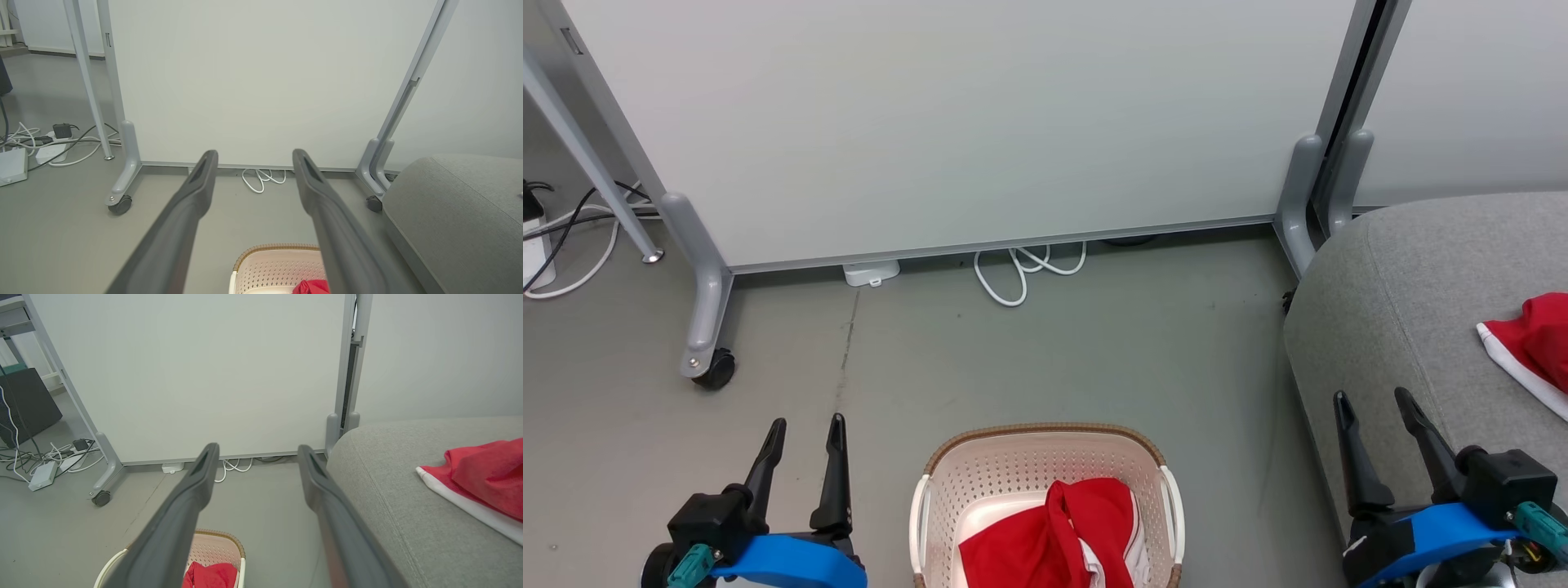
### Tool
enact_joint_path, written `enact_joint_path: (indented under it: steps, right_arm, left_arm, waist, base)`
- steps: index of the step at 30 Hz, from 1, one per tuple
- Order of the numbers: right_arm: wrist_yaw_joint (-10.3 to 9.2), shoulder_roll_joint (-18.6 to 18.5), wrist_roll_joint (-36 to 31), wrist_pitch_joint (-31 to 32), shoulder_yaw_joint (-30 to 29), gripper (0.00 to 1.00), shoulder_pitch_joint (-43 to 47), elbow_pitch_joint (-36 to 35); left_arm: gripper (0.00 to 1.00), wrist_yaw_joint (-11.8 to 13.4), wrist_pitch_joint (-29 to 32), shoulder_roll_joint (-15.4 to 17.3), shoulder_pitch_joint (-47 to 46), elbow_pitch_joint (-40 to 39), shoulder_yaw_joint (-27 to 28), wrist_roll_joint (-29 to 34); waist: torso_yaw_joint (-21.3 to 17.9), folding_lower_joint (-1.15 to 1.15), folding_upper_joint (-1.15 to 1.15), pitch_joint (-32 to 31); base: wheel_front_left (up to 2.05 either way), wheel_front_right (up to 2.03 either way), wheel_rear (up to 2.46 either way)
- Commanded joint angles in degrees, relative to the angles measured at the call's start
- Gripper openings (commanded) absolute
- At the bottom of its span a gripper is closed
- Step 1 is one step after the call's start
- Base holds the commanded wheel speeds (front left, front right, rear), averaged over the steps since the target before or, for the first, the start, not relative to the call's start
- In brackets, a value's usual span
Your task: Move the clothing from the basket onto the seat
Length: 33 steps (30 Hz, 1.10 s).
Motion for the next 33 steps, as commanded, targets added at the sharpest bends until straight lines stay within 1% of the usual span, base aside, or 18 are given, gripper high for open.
enact_joint_path:
  steps: [1, 20, 26, 33]
  right_arm:
    - [0.01, 0.05, 0.19, -0.17, 0.09, 1.00, 0.59, -0.47]
    - [0.01, 0.06, 0.95, 0.04, 1.17, 1.00, -0.60, -0.41]
    - [0.01, 0.06, 0.81, -0.23, 1.78, 1.00, -2.18, -1.03]
    - [0.01, 0.06, 0.42, -0.38, 2.52, 1.00, -4.03, -2.09]
  left_arm:
    - [1.00, -0.07, -0.27, 0.05, 0.31, 0.02, -0.06, 0.40]
    - [1.00, -0.08, -0.27, -0.08, -1.29, -0.09, -0.79, 0.14]
    - [1.00, -0.08, -0.27, 0.06, -2.43, -0.05, -1.97, -0.33]
    - [1.00, -0.08, -0.27, 0.09, -4.79, 0.80, -3.61, -0.44]
  waist:
    - [0.09, 0.01, 0.00, 0.19]
    - [-0.45, 0.01, 0.00, 2.40]
    - [-0.79, 0.01, 0.00, 4.89]
    - [-1.87, 0.01, 0.00, 10.14]
  base:
    - [0.00, 0.00, 0.00]
    - [0.00, 0.00, 0.00]
    - [0.00, 0.00, 0.00]
    - [0.00, 0.00, 0.00]
